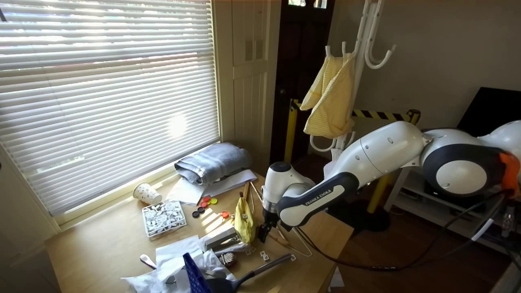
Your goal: Hang the brown coat hanger high up on the coat rack
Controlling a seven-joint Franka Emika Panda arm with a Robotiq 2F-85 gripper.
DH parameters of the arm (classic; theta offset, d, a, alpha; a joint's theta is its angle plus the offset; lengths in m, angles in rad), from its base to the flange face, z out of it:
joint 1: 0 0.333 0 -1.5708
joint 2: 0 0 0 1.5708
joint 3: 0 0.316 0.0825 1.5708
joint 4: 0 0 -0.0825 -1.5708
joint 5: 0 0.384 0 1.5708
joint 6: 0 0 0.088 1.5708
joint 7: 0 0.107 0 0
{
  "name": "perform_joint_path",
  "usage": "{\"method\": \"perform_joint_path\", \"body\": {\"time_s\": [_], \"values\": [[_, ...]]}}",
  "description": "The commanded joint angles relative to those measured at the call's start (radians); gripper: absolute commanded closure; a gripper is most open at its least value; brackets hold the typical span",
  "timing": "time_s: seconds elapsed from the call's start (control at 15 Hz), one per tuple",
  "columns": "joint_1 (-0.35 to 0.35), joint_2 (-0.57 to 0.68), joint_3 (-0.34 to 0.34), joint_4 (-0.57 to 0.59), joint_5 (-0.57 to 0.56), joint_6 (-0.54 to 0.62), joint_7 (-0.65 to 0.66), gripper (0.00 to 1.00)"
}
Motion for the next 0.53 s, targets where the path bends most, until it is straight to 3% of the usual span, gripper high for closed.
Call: {"method": "perform_joint_path", "body": {"time_s": [0.0, 0.13, 0.47], "values": [[0.009, 0.006, -0.006, 0.013, 0.008, -0.004, -0.004, 0.00], [0.012, 0.007, -0.007, 0.014, 0.008, -0.004, -0.004, 0.00], [0.033, 0.037, -0.047, 0.044, -0.010, 0.130, 0.007, 0.00]]}}
